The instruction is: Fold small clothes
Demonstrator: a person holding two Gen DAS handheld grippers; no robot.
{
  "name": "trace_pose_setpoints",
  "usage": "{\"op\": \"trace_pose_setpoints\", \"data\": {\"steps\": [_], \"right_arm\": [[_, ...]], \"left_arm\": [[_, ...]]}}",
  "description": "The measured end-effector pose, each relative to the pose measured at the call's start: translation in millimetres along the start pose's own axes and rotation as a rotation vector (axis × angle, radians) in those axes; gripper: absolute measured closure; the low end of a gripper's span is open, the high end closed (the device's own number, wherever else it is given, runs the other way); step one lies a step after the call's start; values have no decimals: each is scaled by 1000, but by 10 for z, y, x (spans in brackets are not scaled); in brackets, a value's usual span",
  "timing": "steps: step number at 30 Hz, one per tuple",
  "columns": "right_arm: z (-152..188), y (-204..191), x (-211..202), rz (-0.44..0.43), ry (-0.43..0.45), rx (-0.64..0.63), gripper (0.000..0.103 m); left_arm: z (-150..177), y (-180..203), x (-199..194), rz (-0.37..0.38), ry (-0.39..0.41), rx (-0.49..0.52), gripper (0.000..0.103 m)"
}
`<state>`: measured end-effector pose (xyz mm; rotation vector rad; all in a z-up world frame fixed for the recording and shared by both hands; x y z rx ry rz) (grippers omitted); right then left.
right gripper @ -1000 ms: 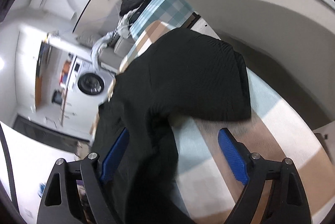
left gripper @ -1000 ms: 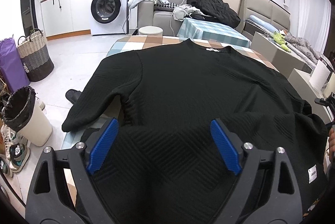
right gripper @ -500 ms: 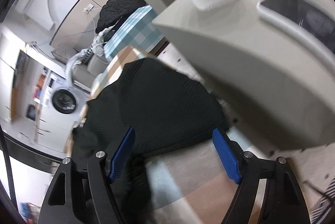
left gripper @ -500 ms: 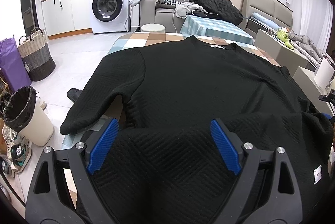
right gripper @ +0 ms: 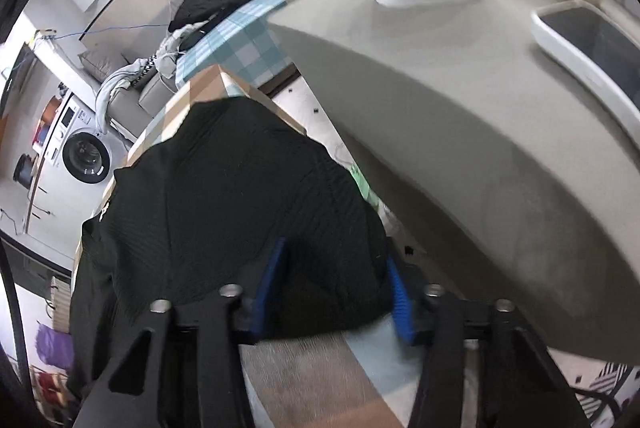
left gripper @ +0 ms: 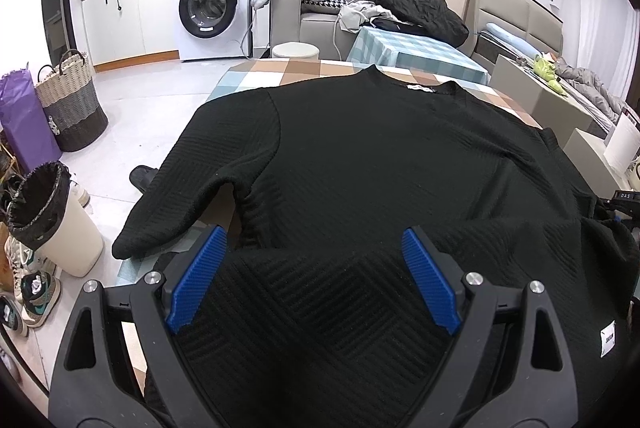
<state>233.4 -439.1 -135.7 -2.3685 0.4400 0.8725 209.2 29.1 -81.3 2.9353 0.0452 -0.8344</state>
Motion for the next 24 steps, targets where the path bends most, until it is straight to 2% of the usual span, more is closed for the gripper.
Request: {"op": "trace_pose_setpoints", "data": {"steps": [1,5,8,10,13,16,18,20,21,22,24], "right_arm": [[-51,-10,-27,12,23,-18,87],[-201,-106,-150,11,72,-48,90],[-367,-391,-328,-46,121,-95,90],[-462,-687,-484,-106,163,-152,90],[-500,-1287,-654,-253,179,-245,91],[-309,-1876,-783,-425,126,-344,92],[-108,-2188,-801,-562,29,-346,92],[51,-2364,-789,-579,-2,-412,90],[134,-2392,-776,-583,-28,-451,85],[180,-2382,-769,-581,-48,-462,80],[190,-2287,-694,-559,-75,-457,75]], "left_arm": [[5,-13,-16,-1,2,-1,14],[-2,-18,-17,-3,2,-3,14],[-17,-30,-25,-2,3,-11,14],[-18,-42,-39,-1,6,-16,14],[-41,-43,-69,3,16,-21,14],[-50,-56,-117,4,29,-25,14],[-57,-64,-130,-5,35,-24,14],[-49,-71,-139,-5,31,-27,14],[-50,-77,-148,-3,32,-29,14],[-48,-77,-144,-4,33,-28,14],[-53,-86,-139,-2,32,-32,14]]}}
Point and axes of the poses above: each gripper's, at about its wrist camera, not at the fingertips, and x roughly the way its jaws point, y to its right, z to its underside, the point moved 5 cm from there along x, roughly the way its jaws point, and after that the axes turned 10 degrees about y, right-handed, at the moved point
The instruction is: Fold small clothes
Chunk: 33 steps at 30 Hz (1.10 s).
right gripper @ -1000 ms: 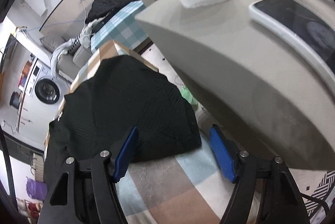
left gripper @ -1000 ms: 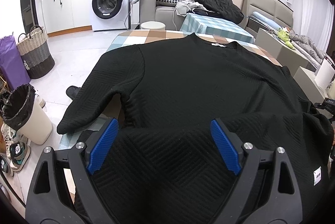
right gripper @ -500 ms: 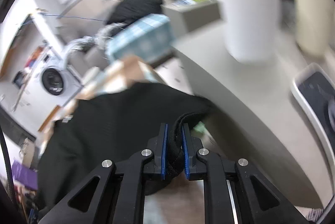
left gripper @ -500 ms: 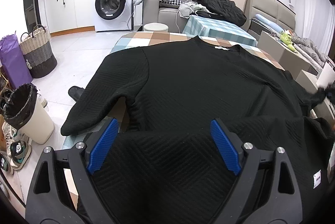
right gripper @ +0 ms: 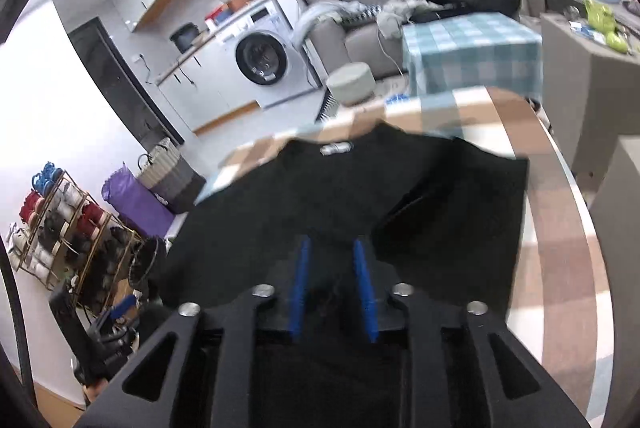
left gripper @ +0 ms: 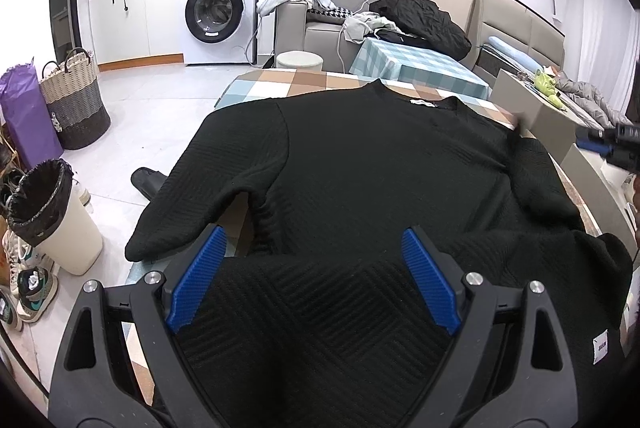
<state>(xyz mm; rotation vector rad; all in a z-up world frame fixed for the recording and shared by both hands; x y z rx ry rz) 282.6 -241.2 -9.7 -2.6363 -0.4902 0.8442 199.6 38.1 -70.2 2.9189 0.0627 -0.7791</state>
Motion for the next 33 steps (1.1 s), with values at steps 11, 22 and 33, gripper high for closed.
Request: {"op": "trace_pose_setpoints", "data": {"steps": [11,22,33], "right_arm": [[448,566,104,106,-143,67,68],[659,554,-87,136,-118,132,62],[760,421,-267,121,-85,125,59]], "left_arm": [[-5,-247,26,-20,-24,-95,14],[81,-1368,-43,-213,-60,-388,15],[299,-1854,419,-140,-190,-525,48]]}}
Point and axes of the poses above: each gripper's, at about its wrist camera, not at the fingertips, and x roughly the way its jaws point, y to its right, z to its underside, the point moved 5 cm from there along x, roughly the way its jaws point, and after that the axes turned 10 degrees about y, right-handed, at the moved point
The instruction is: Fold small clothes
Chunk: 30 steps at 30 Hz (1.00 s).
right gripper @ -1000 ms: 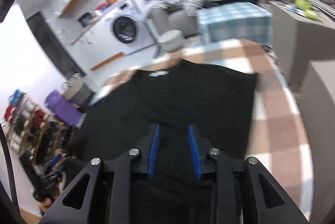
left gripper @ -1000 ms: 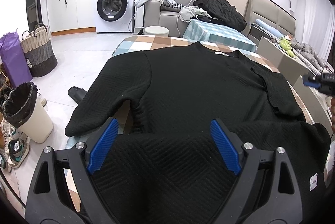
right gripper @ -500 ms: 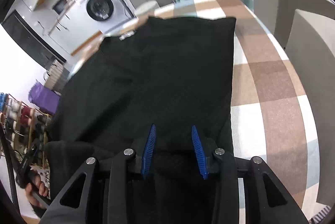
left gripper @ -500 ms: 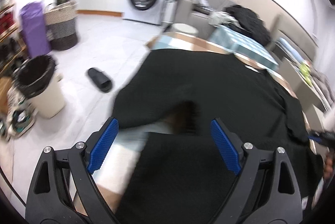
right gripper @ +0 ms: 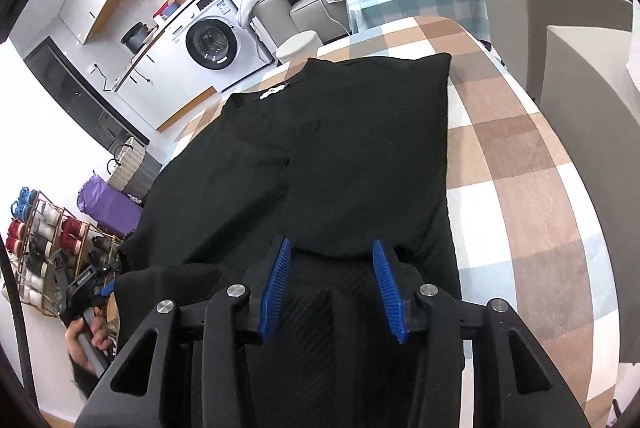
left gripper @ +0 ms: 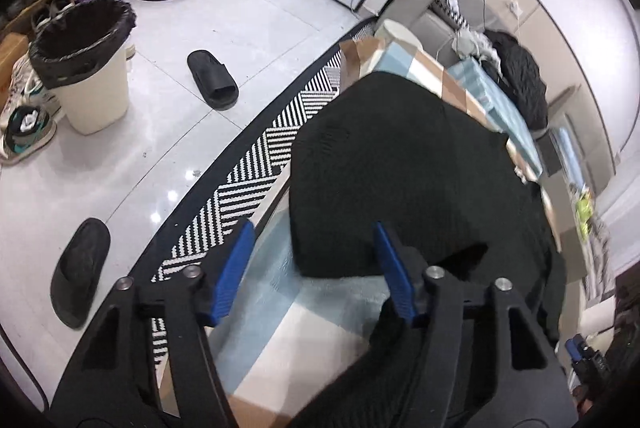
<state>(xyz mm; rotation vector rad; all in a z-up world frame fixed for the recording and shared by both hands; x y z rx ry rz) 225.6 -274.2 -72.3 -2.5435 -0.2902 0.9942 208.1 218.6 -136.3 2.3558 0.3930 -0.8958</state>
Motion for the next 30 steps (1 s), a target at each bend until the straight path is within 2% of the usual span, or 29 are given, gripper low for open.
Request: {"op": "trace_pose_setpoints", "data": {"steps": [2,3,5,6,9,16,20,24,26,29,30], "right_arm": [[20,31,8,3,0,7,59],[28,50,8,8,1,12,59],[46,76,-1,17,1,19,59],[53,90,-6,20,1,24,59],[60,128,-10,30,3,34,59],[64,132,-34,26,11,44,59],[71,147,-70,25,20,51,59],[73,166,-129,16,38,65,59],[83,175,-151,10,43,72,59],[94,195,-186,2,48,84,59],[92,203,-198,2,51,87,59]], "left_arm": [[19,98,106,4,-19,20,60],[19,111,159,-4,-22,40,62],[30,182,208,-34,-16,68,75],[22,180,228,-48,-11,81,77],[-34,177,242,-44,13,77,93],[-209,246,131,-39,69,114,97],[-411,475,-57,-25,130,168,98],[-688,1033,-234,19,188,279,98],[-767,1501,-317,75,214,367,98],[-669,2162,-369,179,204,473,98],[-533,2466,-360,235,184,525,98]]}}
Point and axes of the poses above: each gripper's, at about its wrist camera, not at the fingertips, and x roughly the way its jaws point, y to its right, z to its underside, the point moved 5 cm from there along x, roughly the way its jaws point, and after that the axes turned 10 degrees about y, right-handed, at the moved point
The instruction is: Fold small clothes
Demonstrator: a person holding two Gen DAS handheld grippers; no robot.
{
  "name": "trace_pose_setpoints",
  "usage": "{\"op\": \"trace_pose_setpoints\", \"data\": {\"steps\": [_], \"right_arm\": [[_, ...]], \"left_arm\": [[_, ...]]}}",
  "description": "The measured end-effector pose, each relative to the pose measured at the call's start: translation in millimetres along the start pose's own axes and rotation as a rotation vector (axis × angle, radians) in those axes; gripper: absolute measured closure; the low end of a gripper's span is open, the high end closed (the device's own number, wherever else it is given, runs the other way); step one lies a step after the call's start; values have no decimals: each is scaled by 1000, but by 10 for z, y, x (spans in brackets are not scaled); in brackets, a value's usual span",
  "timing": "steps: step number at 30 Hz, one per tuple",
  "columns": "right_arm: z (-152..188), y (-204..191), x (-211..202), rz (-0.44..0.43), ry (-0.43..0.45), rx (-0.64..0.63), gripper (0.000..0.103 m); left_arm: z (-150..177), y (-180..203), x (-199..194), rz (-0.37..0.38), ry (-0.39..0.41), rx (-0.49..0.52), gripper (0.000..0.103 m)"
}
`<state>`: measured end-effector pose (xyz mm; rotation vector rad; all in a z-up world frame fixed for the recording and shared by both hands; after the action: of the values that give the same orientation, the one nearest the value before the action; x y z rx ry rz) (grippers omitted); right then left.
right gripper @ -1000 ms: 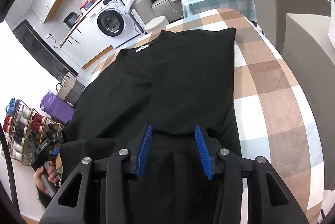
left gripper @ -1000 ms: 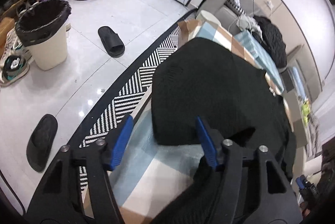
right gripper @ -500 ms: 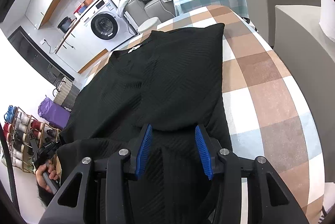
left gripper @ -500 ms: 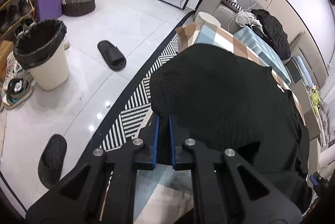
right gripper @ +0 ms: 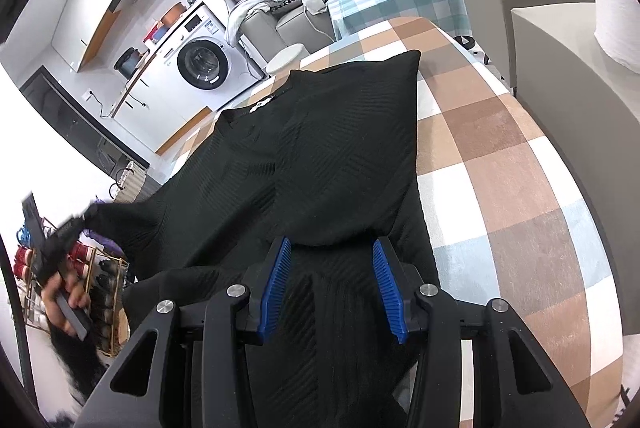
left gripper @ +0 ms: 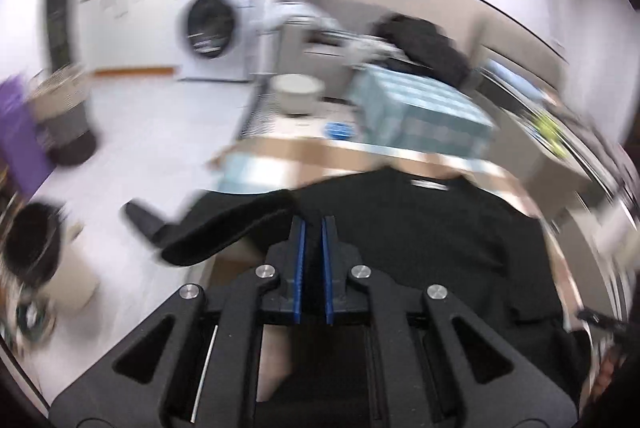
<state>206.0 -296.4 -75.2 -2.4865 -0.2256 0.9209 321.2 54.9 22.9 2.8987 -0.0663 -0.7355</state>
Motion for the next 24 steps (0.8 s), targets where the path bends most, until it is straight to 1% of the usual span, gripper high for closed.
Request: {"op": "trace_pose_setpoints", "data": {"steps": [1,2,4,6,7,8,10,13,15,17,19,23,24], "right_arm": [[1,3,-10,1,0,3,59],[-1,10,-17,3,-1,5,59],[-5,24,-24,9,-4,4,59],[-10,37,-32,13,-3,0,59],[-9,47,-39,16,-2,4,58],[-9,62,-49,18,0,8,57],[-6,76,-67,16,4,9,55],[9,106,-68,18,1,9,54],[13,120,-52,19,-3,8,54],[19,121,-38,20,-9,6,54],[34,111,-49,21,-11,1,54],[79,100,-100,18,-23,-14,54],[90,106,-125,16,-25,-16,51]], "left_arm": [[4,177,48,40,-10,18,97],[55,463,142,104,-40,36,96],[156,773,281,156,-97,56,92],[287,929,332,197,-127,51,91],[345,942,320,195,-133,51,82],[405,910,307,166,-147,56,69],[478,808,256,128,-142,54,57],[576,613,224,85,-156,22,56],[657,392,159,51,-155,-5,56],[754,144,23,22,-142,-19,56],[833,-18,-109,-8,-131,-26,56],[990,-337,-334,-48,-124,-64,50],[1038,-436,-421,-72,-119,-71,49]]}}
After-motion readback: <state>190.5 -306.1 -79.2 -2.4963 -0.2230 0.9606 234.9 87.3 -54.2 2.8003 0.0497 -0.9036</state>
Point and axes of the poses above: each gripper's, at about its wrist camera, not at the fingertips, and x roughly the way its jaws point, y to its right, z to its underside, the point moved 5 cm from there along x, roughly the way its jaws point, and after that the axes turned 10 degrees about y, right-handed, at the moved point
